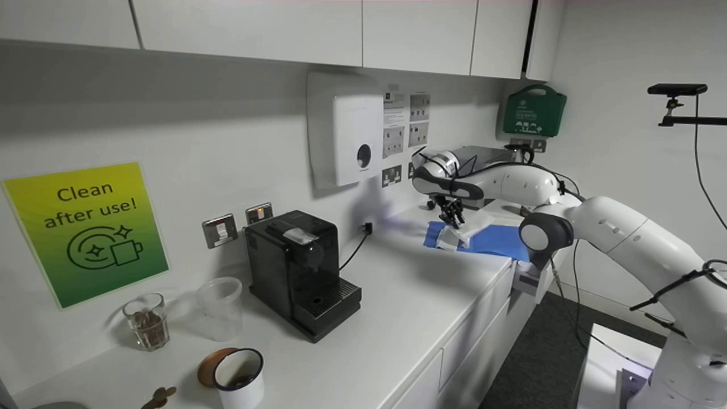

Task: Pick up the napkin from the counter and put it on the blue cloth

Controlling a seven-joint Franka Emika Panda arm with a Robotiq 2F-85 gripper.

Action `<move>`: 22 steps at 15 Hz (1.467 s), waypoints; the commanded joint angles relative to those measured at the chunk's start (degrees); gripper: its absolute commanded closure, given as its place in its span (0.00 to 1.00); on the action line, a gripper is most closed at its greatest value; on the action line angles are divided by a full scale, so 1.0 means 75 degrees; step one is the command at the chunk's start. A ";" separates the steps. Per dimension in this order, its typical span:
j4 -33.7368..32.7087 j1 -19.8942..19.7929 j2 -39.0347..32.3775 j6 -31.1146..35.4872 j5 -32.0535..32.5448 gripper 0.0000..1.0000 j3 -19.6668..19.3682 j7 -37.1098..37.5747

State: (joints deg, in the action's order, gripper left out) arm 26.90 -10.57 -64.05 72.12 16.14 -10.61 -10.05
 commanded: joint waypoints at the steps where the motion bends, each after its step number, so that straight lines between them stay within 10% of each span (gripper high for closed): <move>1: -0.0853 -0.0312 -0.0217 -0.0305 -0.0337 0.27 0.0174 -0.0260; 5: -0.1062 -0.0443 -0.0253 -0.0309 -0.0550 0.01 0.0258 -0.0216; 22: -0.0790 -0.0571 0.0141 0.0736 -0.0870 0.00 0.0422 -0.0030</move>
State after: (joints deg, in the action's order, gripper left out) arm 20.97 -13.63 -65.17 73.62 11.46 -8.36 -10.05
